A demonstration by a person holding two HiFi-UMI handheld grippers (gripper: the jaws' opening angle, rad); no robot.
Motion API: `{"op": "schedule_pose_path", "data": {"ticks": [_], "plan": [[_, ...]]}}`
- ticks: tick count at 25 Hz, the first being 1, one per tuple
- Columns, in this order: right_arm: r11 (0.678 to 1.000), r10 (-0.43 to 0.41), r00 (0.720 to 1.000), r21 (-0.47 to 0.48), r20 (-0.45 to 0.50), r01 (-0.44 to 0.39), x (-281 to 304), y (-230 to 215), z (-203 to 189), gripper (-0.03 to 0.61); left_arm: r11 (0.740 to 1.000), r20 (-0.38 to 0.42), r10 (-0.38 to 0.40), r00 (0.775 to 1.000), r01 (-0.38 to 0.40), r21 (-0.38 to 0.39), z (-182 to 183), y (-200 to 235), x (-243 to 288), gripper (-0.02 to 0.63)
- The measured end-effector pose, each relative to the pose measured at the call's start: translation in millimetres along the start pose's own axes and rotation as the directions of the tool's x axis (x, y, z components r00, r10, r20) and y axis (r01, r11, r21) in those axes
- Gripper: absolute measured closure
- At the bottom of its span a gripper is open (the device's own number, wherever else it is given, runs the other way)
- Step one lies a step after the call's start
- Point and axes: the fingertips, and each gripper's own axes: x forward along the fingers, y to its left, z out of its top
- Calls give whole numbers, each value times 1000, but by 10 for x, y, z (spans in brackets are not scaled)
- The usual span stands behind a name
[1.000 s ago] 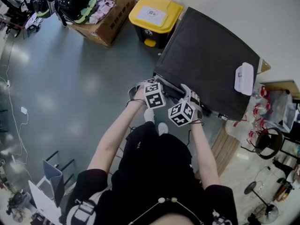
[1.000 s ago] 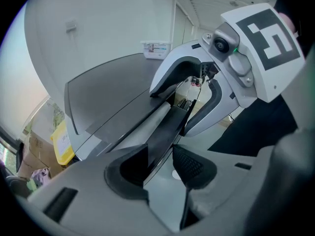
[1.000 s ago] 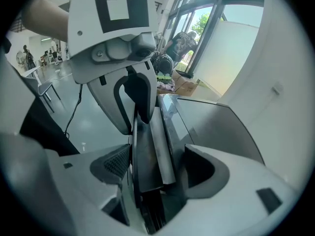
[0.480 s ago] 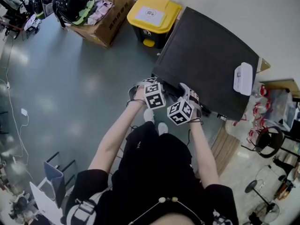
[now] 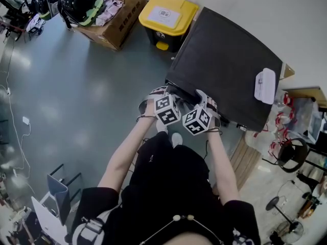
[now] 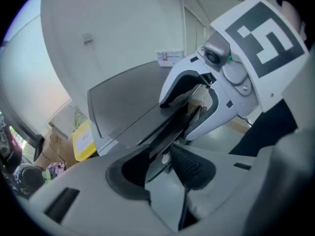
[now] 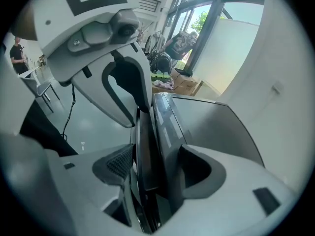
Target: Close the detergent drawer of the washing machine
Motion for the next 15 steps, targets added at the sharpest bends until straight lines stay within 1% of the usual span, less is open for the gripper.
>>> {"op": "schedule_pose_path", "data": {"ticks": [1,3,4,5,6,10,12,15], "plan": [[1000,-7,1000,2,2,7,3,-3,-5,265,1000,16,3,1000,-2,-26,-2,10,-5,480],[1000,-31,1000,3,6,31,17,-25,-8,274,997,37,21,999,-18,-76,7,52,-26,482],[999,-47,999,2,8,47,26,-51,-5,290,995,41,37,998,-33,-97,13,87,-43,488],[998,-62,998,-1,10,62,31,-80,-3,324,992,42,54,998,-49,-114,12,121,-63,489],[998,-70,997,-5,11,70,31,-100,0,331,990,41,69,997,-64,-128,0,147,-82,488],[997,-78,997,-1,3,78,42,-93,23,327,977,50,94,994,-83,-197,-95,215,-134,489],[996,-92,996,9,1,92,49,-91,25,325,964,73,91,993,-69,-257,-100,237,-147,489],[994,-106,994,19,6,106,39,-104,22,321,933,104,85,991,-43,-358,-94,241,-139,489]]}}
